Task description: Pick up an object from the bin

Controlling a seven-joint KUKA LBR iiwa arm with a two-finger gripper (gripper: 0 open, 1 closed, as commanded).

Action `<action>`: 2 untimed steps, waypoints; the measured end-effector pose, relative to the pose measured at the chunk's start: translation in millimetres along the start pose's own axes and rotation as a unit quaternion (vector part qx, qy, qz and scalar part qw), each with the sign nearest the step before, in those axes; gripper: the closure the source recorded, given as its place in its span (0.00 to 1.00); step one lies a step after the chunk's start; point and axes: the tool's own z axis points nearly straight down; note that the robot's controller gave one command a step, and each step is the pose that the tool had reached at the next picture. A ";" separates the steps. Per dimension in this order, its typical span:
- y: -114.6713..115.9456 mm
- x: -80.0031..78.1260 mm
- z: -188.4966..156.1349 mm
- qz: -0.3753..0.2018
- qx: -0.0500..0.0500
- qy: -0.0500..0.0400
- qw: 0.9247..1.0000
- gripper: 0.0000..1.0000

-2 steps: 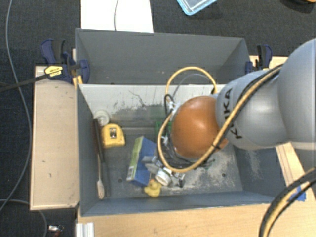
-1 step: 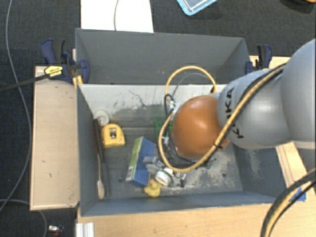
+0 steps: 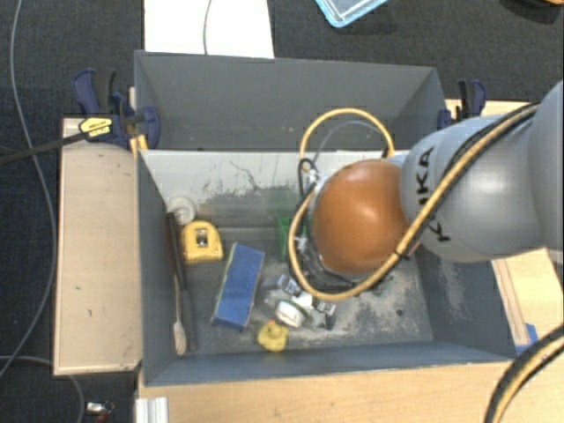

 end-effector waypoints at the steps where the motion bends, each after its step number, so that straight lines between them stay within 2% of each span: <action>1: -1.2 -1.8 -13.6 0.002 0.002 -0.003 1.000 1.00; 2: 0.9 -0.3 -46.4 0.002 -0.003 0.001 1.000 1.00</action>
Offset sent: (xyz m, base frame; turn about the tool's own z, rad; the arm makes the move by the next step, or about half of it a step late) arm 0.0013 0.0003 0.1403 0.0025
